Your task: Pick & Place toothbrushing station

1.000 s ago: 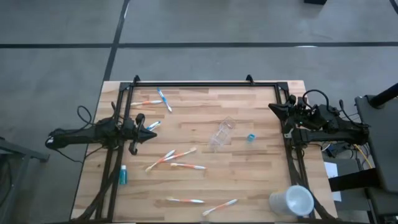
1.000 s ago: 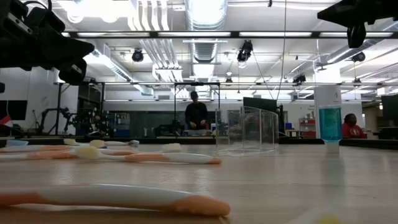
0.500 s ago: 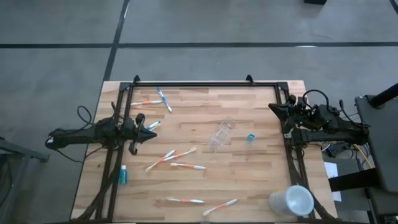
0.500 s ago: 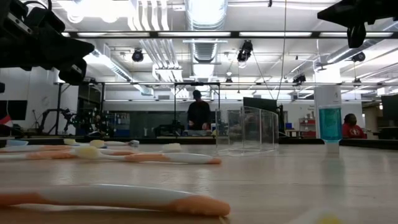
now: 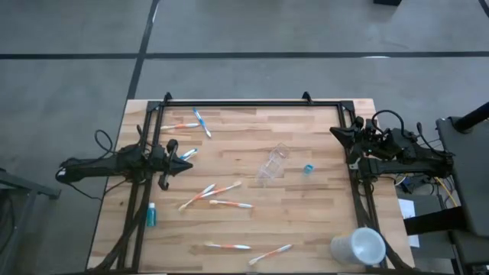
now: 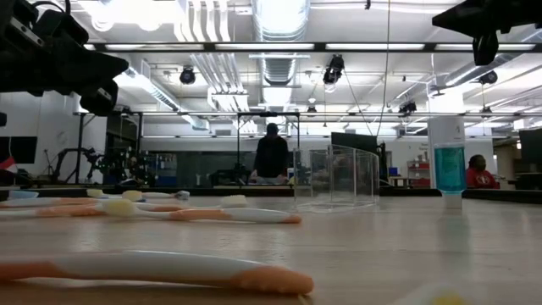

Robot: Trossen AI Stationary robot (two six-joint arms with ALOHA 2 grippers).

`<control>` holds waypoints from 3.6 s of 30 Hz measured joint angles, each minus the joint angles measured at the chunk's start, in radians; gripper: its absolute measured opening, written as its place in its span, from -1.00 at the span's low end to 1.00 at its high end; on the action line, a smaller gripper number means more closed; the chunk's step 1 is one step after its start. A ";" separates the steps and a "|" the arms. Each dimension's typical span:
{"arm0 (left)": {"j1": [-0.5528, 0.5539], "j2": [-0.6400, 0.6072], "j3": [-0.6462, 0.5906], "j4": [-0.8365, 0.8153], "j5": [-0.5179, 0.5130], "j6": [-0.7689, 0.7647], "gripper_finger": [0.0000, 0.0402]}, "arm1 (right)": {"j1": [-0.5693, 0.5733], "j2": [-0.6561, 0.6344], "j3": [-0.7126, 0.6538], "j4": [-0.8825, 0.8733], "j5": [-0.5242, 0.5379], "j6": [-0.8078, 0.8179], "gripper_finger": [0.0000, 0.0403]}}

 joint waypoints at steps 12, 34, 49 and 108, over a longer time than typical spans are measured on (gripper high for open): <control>0.000 0.000 0.000 0.000 0.000 0.000 -0.94 | 0.000 0.000 0.000 0.000 0.000 0.001 -0.96; 0.001 0.000 0.000 0.000 0.000 0.000 -0.94 | 0.000 0.000 0.000 0.024 0.000 -0.004 -0.96; 0.000 0.000 0.000 0.000 0.000 0.000 -0.94 | 0.000 0.131 0.000 0.083 0.063 -0.133 -0.96; 0.001 0.000 0.000 0.000 0.000 0.000 -0.94 | 0.000 0.989 0.475 -0.847 -0.212 0.379 -0.20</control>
